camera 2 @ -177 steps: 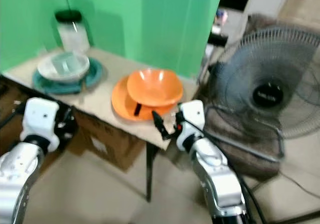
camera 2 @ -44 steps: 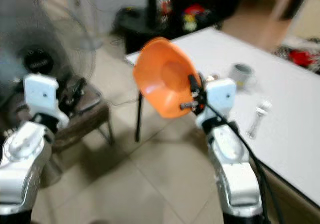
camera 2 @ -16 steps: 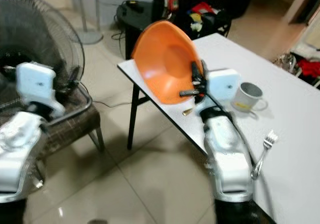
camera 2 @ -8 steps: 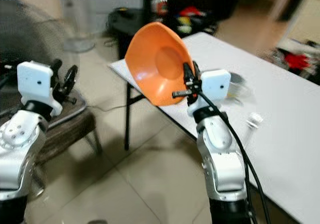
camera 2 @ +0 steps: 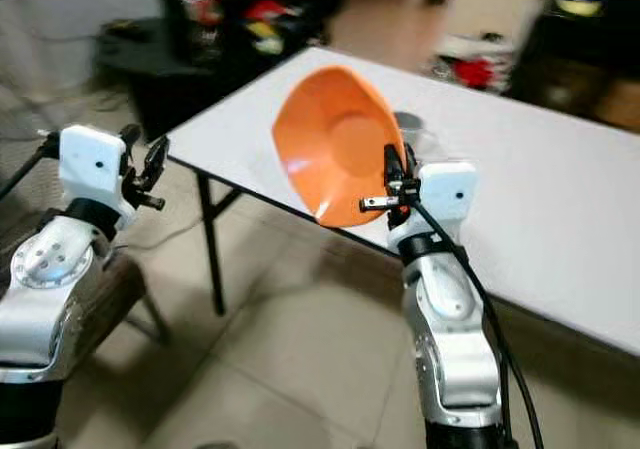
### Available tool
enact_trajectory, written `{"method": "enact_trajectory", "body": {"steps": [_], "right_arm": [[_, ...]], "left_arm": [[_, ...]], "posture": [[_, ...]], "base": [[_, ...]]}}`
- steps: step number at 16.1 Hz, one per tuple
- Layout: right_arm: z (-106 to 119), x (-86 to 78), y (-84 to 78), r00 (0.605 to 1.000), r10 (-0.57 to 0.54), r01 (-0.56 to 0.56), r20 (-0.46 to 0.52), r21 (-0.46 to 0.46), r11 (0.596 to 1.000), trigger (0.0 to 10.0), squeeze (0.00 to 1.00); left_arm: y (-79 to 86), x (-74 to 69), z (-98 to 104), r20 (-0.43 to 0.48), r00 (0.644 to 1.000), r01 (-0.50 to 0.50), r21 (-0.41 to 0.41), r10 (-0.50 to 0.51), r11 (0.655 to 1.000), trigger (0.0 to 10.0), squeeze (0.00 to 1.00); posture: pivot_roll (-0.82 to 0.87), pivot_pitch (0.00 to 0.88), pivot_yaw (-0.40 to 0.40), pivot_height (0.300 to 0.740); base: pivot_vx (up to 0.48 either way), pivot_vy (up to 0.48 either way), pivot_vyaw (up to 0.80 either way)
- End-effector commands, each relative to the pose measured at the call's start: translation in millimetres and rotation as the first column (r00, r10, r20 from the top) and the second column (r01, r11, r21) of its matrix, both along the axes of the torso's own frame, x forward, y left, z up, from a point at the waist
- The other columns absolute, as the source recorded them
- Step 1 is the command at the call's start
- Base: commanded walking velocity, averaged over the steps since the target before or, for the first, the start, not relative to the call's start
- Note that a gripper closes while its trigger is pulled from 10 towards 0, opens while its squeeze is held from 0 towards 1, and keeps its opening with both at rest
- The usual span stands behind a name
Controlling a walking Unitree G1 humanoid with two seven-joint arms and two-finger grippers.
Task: Setting the table
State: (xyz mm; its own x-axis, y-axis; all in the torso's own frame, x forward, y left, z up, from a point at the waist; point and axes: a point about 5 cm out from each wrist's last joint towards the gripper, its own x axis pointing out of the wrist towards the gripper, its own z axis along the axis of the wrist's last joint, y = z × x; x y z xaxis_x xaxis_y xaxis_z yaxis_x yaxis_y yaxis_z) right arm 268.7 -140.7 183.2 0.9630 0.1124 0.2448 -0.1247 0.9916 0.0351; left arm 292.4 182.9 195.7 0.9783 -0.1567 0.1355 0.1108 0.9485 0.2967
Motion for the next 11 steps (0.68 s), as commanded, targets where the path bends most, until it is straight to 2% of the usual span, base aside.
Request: {"method": "enact_trajectory", "body": {"steps": [1,3,6,8,11], "right_arm": [[9,-0.7,-8.6,0.999,-0.035,0.034,0.038,0.021,0.999,10.0,0.00],[5,0.8,-10.6,0.999,-0.045,0.044,0.021,0.054,0.998,10.0,0.00],[-3,1.8,-12.9,0.998,-0.047,0.051,-0.041,0.109,0.993,10.0,0.00],[-11,2.8,-11.0,0.993,-0.037,0.053,-0.113,0.146,0.988,10.0,0.00],[-17,8.2,-20.1,0.978,-0.101,0.133,-0.181,0.175,0.975,10.0,0.00]], "left_arm": [[-5.7,0.6,1,0.008,1.000,0.029,0.007,-0.029,1.000,10.0,0.00],[-4.2,-0.4,0,0.007,1.000,0.026,0.009,-0.026,1.000,10.0,0.00],[-1.4,-1.6,-4,-0.009,1.000,0.010,-0.004,-0.010,1.000,10.0,0.00],[1.1,-0.9,-7,-0.025,1.000,-0.006,-0.011,0.005,1.000,10.0,0.00],[0.2,-1.5,-13,-0.041,0.999,-0.009,-0.018,0.008,1.000,10.0,0.00]], "posture": [[0.14,0.000,-0.022,0.740],[0.15,0.000,-0.029,0.740],[0.15,0.000,-0.026,0.740],[0.14,0.000,-0.021,0.740],[0.15,0.000,-0.020,0.740]], "base": [[0.000,0.476,-0.80],[0.000,0.476,-0.48],[0.000,0.461,0.00],[0.000,0.000,0.00],[0.000,0.000,0.00]]}}
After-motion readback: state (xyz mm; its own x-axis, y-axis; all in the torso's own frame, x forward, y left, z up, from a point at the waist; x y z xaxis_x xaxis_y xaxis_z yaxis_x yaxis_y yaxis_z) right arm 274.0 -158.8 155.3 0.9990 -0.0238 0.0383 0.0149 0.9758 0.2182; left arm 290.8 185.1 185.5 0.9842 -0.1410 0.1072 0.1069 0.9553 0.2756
